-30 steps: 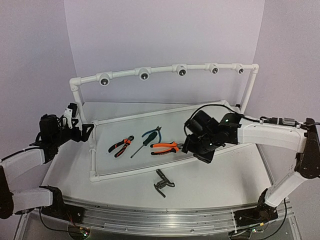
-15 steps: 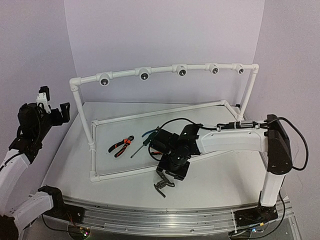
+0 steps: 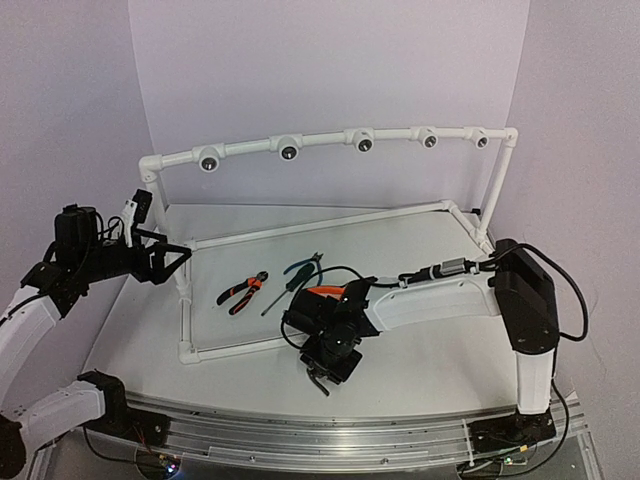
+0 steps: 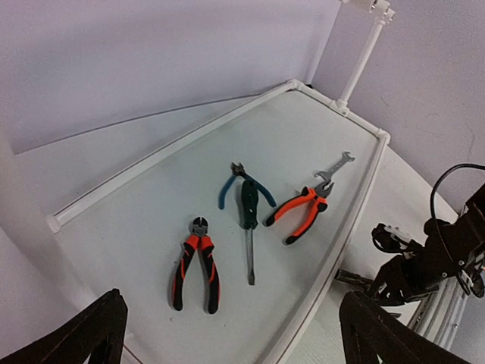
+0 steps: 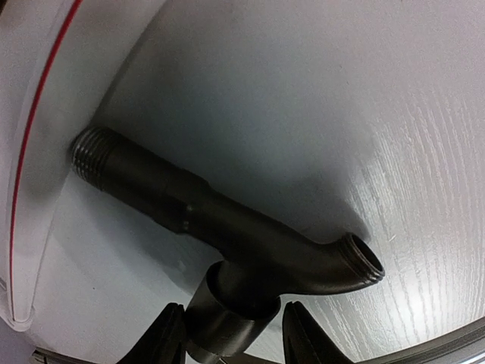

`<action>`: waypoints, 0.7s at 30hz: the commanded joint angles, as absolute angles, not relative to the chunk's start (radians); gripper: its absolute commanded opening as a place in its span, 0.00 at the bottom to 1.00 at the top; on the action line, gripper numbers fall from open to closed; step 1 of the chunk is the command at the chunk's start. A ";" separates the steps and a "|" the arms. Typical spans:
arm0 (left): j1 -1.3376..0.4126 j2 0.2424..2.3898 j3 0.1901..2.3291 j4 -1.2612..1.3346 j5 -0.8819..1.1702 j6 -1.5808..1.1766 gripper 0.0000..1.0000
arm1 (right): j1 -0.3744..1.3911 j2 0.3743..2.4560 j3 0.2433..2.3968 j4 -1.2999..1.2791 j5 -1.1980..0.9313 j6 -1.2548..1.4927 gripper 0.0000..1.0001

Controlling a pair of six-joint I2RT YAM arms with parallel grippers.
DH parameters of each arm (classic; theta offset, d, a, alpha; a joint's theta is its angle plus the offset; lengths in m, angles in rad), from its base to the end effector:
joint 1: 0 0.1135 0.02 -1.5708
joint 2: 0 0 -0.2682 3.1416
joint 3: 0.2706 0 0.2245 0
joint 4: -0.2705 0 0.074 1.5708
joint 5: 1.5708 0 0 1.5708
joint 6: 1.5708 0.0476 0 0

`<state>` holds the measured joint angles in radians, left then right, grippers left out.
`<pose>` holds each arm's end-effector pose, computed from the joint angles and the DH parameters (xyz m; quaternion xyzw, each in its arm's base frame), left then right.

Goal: Install the water faucets

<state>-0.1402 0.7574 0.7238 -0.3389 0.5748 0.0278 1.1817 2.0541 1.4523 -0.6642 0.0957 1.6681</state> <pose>0.1444 -0.0465 0.3090 0.2258 0.7757 -0.2641 0.5268 0.1534 0.3622 0.1622 0.2448 0.9565 0.1432 0.0688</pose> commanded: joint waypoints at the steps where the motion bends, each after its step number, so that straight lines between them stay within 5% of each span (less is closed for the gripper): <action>1: -0.214 0.797 0.759 -0.309 0.619 0.011 1.00 | 1.198 2.064 1.424 -0.664 0.151 1.789 0.45; 6: -0.281 0.853 0.759 -0.273 0.631 0.009 0.99 | 1.198 2.101 1.411 -0.674 0.184 1.755 0.41; 14: -0.385 0.919 0.800 -0.341 0.766 0.215 0.88 | 1.205 2.002 1.426 -0.691 0.332 1.372 0.00; 21: -0.661 0.973 0.949 -0.502 0.611 0.688 0.84 | 1.240 1.792 1.541 -0.693 0.510 0.873 0.00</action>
